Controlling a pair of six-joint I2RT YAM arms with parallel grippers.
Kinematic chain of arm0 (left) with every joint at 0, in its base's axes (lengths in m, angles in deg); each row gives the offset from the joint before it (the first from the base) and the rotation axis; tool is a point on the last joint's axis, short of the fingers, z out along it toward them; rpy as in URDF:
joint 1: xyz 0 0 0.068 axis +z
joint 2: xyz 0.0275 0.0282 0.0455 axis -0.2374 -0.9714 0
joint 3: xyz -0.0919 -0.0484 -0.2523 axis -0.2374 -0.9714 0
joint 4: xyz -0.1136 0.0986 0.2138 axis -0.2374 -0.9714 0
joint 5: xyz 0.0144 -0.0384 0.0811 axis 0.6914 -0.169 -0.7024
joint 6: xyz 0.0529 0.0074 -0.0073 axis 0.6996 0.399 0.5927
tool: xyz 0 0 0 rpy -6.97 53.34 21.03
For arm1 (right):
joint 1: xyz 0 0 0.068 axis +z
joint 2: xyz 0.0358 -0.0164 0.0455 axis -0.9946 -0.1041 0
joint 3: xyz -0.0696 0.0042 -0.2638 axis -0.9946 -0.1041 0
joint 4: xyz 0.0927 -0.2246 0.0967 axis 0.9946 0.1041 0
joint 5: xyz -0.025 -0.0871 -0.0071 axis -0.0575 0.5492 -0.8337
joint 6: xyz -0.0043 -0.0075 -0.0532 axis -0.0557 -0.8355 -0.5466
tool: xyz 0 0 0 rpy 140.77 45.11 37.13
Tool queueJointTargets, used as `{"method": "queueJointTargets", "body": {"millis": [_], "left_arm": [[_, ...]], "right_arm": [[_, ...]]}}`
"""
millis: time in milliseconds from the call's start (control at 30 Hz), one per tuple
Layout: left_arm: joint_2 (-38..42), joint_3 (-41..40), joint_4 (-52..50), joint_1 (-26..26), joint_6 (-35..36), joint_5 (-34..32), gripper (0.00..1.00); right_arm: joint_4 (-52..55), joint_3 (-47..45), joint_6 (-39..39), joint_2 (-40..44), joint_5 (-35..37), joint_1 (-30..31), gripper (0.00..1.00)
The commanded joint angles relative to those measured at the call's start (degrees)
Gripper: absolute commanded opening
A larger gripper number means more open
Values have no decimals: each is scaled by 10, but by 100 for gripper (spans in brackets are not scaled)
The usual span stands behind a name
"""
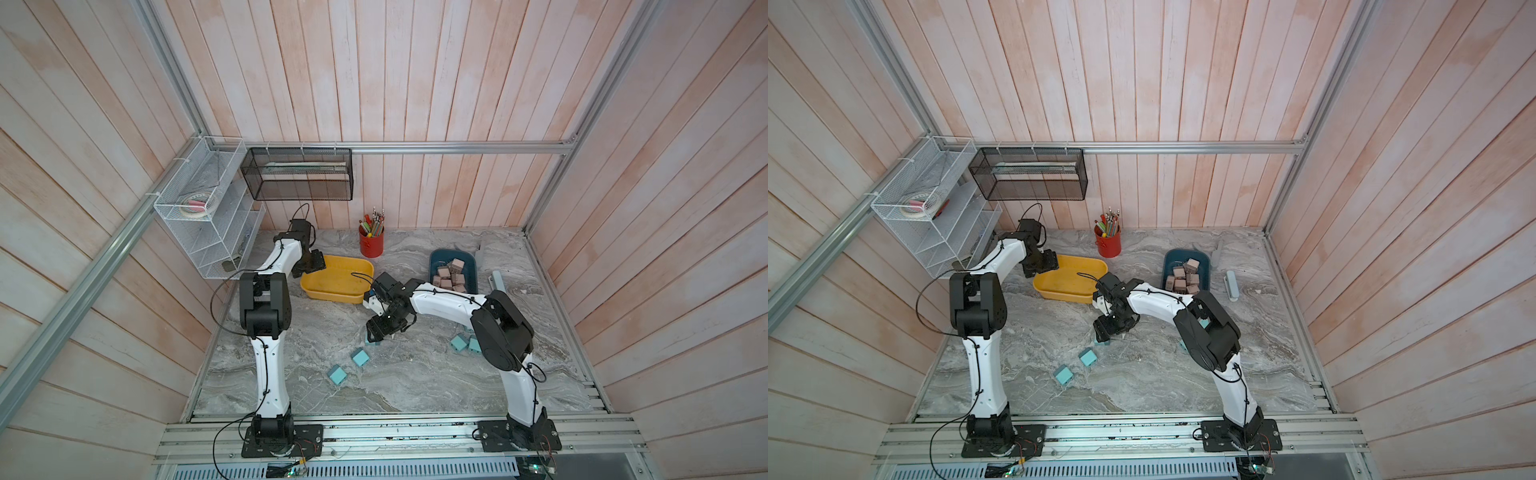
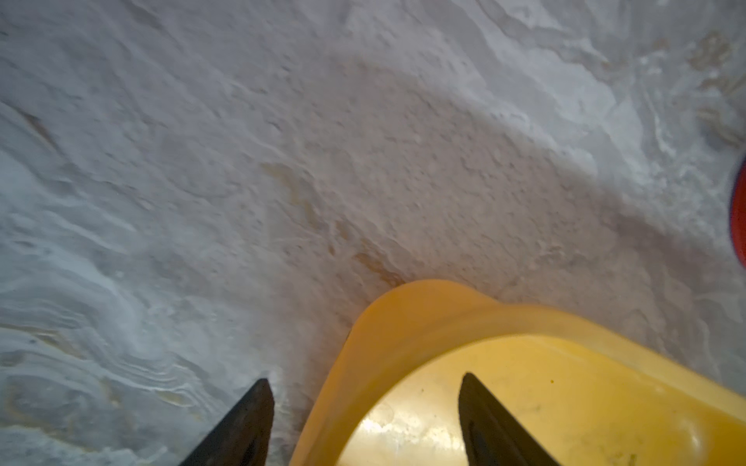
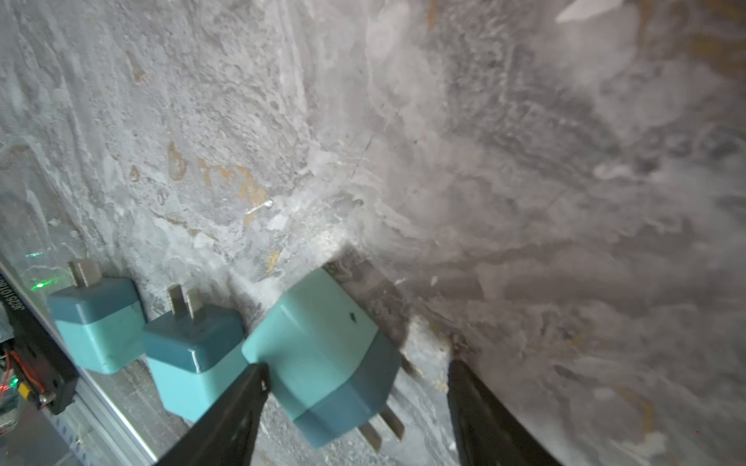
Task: Place the plugs by color into the storage box
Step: Move the storage box to the center of the board.
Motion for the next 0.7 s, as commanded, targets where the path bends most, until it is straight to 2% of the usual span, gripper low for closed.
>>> {"method": "queueJointTargets", "body": {"millis": [0, 200, 433, 667], "left_arm": [[12, -26, 5, -22, -15, 19, 72], [29, -57, 16, -46, -51, 39, 71], [37, -56, 7, -75, -66, 47, 71], [47, -60, 9, -79, -80, 57, 71]], "right_arm": [[-8, -6, 1, -22, 21, -19, 73], [-19, -47, 11, 11, 38, -51, 71], [-38, -152, 1, 81, 47, -95, 68], [-40, -143, -16, 107, 49, -98, 72]]}}
